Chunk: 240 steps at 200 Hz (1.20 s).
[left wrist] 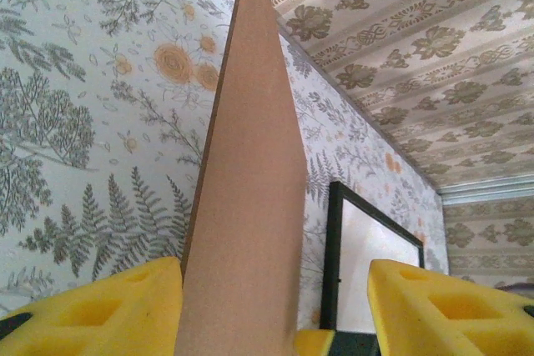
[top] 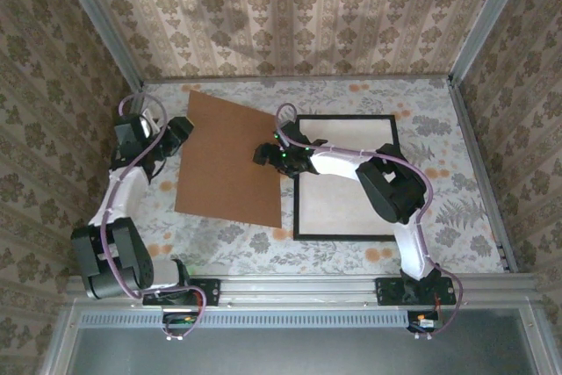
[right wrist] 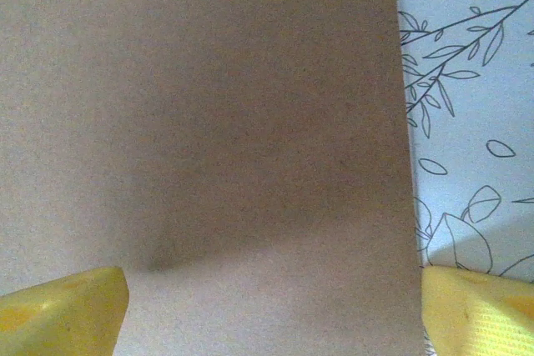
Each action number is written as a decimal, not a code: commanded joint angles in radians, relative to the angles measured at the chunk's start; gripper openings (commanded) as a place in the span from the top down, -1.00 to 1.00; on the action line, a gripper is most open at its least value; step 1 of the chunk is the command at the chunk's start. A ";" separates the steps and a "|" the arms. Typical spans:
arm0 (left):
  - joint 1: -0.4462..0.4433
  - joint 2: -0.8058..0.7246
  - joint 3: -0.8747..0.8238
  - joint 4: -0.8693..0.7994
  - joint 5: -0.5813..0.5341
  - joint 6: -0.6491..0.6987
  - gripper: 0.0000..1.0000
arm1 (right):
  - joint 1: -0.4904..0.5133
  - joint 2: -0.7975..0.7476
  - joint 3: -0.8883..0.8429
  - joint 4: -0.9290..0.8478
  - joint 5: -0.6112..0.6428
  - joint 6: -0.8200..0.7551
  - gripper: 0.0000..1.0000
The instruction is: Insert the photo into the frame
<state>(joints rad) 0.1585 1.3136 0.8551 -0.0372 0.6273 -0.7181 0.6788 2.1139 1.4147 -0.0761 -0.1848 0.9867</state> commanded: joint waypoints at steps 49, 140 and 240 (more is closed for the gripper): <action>0.019 -0.104 -0.185 -0.058 0.219 -0.338 -0.22 | 0.023 0.095 -0.052 0.272 -0.119 0.050 -0.82; 0.062 -0.092 -0.297 0.127 0.321 -0.582 -0.19 | 0.026 0.106 -0.053 0.290 -0.128 0.034 -0.80; 0.104 -0.042 -0.096 -0.392 0.414 0.028 -0.09 | 0.000 0.110 -0.014 0.245 -0.208 -0.036 -0.83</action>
<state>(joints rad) 0.3092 1.2526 0.7235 0.0074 0.8429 -0.9623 0.6498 2.1056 1.3800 -0.0189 -0.2729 0.9939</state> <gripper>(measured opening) 0.550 0.908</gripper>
